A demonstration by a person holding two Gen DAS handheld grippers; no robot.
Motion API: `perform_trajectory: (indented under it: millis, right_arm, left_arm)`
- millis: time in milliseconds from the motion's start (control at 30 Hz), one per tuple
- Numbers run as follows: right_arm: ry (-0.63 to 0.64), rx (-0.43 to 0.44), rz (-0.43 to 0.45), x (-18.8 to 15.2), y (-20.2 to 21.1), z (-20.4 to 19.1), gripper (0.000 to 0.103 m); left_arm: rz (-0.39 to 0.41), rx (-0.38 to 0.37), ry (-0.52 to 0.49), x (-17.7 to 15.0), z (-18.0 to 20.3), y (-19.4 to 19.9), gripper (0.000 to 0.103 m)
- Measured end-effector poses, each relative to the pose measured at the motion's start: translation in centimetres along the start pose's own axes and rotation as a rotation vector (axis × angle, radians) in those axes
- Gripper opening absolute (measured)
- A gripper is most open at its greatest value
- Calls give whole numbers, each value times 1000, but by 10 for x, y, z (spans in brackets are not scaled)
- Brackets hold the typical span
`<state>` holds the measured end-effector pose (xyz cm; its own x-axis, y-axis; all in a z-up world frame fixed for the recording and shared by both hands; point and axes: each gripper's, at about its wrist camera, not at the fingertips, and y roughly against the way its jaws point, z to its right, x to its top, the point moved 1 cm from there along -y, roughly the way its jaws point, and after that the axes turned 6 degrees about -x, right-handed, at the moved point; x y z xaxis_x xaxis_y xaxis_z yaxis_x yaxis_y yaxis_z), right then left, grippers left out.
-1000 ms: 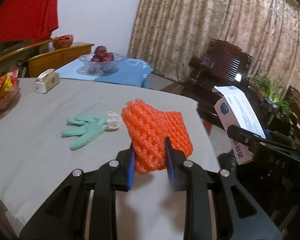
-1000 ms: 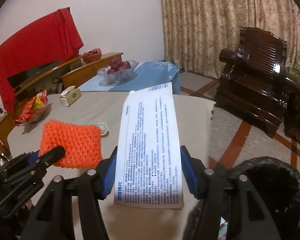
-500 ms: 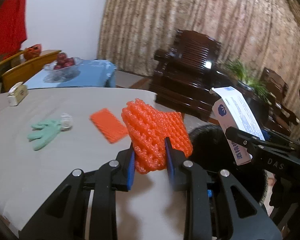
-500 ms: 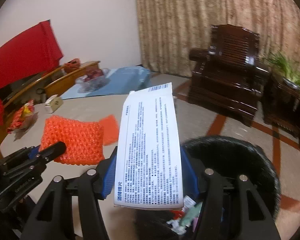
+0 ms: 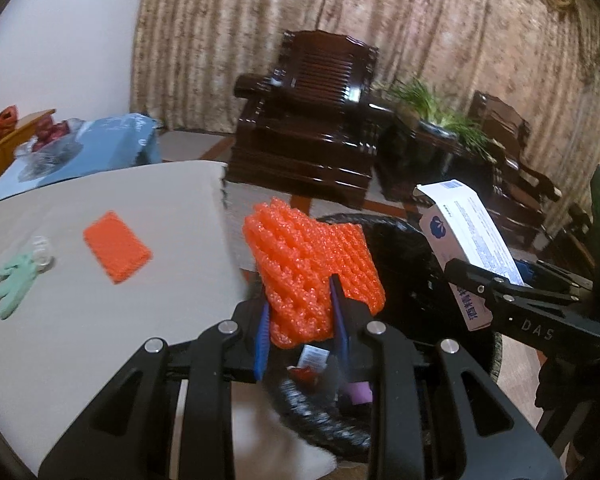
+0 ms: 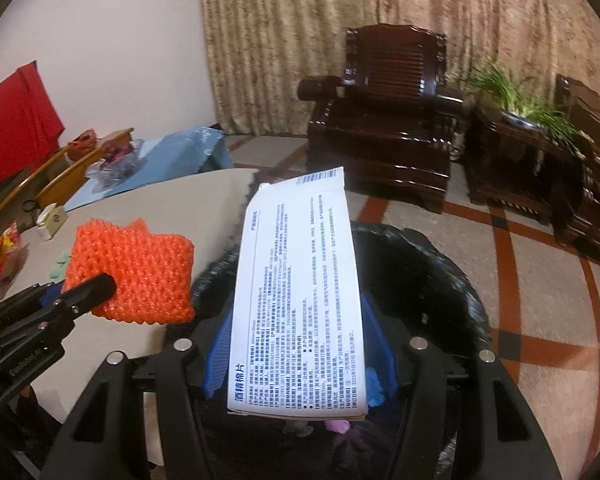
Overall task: Collect trash
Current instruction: 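Carry orange net and white box over bin and open both grippers, then move both tools back over the table toward the remaining orange net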
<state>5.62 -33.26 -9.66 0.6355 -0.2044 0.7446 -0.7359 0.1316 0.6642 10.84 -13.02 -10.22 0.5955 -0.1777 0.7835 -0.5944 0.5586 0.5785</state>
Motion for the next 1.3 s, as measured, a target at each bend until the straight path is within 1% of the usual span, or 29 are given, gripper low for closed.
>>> perform_trajectory:
  millis: [267,367,400,433,467,500,567,600,633,700,833,933,1133,1300]
  right_arm:
    - [-27,-42,-29,-12,-7,22,59]
    - [-27,-62,-40,-13,-9,29,61]
    - [-24,-67,-43,-14,-10,31,65]
    - [-22,-75,-44,-15,-10,33,72]
    - [-24,-84,-41,-16,-10,35,75]
    - [-26,-89,-39,-17,-9,36,80]
    - [-34,-95,-33,-18,-8,39,86]
    - [-37,-98,-27,-18,-7,39,91]
    - [-41,-99,-19,-18,-5,39,94]
    - [-45,-90,-5,-16,-2,38,97]
    - [-47,-56,18,-12,1,32,97]
    - [-30,-28,37,-7,3,19,97]
    - [20,43,60,4,1,-20,97]
    - [79,105,75,14,-3,-61,97]
  left_arm:
    - [-57,-47,-38,-5,21,-37,25]
    - [-73,-56,-38,-6,26,-45,34]
    - [-77,-61,-36,-7,27,-46,40]
    - [-80,-65,-32,-7,27,-47,46]
    - [-83,-66,-26,-7,26,-48,50]
    - [-82,-64,-22,-7,25,-47,56]
    - [-77,-63,-18,-7,23,-45,59]
    - [-74,-60,-17,-6,23,-44,61]
    - [-70,-54,-16,-5,21,-42,63]
    - [-57,-43,-10,-2,16,-35,67]
    - [-17,1,2,1,6,-17,79]
    - [15,34,20,3,-11,1,83]
    - [72,126,74,2,-50,38,85]
    - [106,194,120,2,-84,63,85]
